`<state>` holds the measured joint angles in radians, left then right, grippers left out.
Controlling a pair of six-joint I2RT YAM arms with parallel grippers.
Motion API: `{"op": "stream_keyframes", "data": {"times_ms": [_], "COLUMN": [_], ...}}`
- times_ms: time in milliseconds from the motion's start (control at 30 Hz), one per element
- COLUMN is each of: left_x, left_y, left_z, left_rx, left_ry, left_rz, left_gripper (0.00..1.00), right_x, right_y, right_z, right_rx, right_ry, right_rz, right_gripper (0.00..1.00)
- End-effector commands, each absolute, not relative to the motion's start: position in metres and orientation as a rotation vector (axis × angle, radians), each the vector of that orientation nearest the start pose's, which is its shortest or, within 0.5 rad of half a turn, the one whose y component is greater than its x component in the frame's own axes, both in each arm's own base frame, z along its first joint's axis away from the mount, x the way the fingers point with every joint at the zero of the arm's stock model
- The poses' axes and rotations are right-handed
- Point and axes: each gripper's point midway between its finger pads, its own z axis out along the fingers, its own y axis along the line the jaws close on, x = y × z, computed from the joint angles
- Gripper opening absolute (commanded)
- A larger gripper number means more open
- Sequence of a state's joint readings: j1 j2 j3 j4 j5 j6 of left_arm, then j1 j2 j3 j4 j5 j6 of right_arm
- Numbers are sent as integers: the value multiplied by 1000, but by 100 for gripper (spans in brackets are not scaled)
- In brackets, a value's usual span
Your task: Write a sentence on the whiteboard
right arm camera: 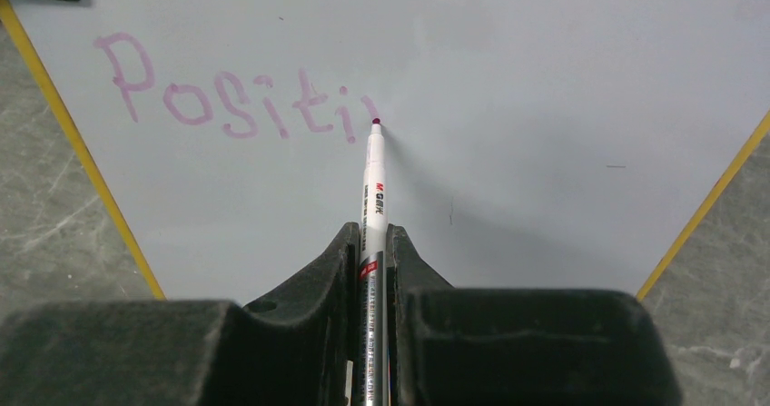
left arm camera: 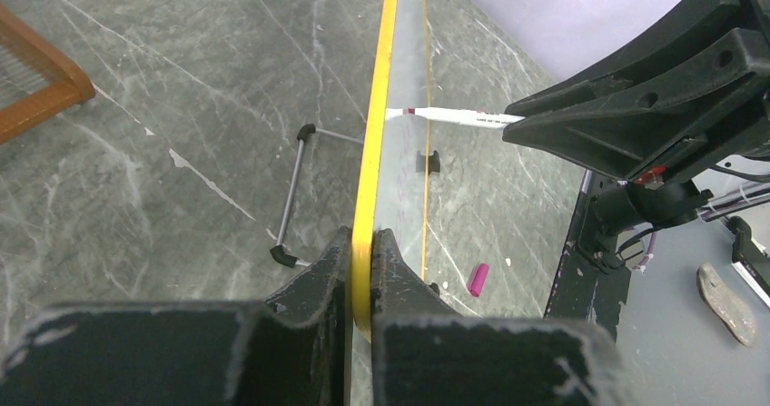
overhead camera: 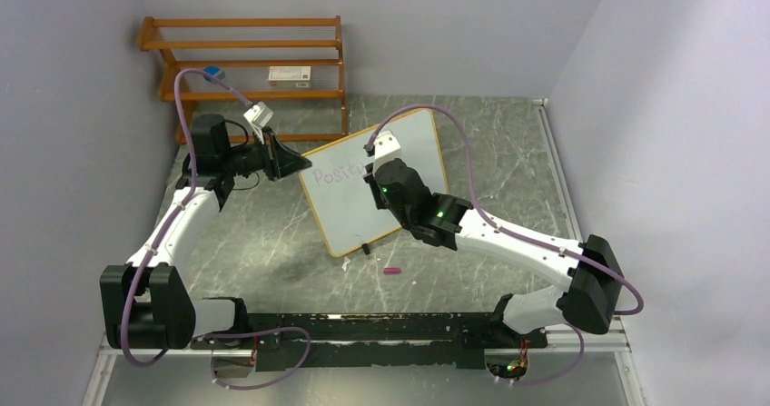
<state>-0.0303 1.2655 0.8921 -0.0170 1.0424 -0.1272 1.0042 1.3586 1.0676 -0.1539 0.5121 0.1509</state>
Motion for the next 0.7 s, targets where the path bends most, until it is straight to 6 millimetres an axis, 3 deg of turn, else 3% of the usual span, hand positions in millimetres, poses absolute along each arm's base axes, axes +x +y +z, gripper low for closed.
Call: {"op": "stream_keyframes", "data": {"times_ms": [0, 267, 667], "left_x": [320, 320, 320], "left_y": [-164, -164, -164], "left_z": [226, 225, 226], "left_rx": [646, 645, 646], "left_ry": [1814, 1815, 1814], "left_rz": [-1059, -1056, -1058], "left_gripper": [5, 5, 5], "right_x": [286, 286, 297], "right_y": [292, 289, 294], "right_z": [220, 217, 232], "right_rx": [-503, -501, -469], "right_ry": [1926, 1935, 1879], "right_rz": [212, 192, 185], "right_gripper": [0, 0, 0]}}
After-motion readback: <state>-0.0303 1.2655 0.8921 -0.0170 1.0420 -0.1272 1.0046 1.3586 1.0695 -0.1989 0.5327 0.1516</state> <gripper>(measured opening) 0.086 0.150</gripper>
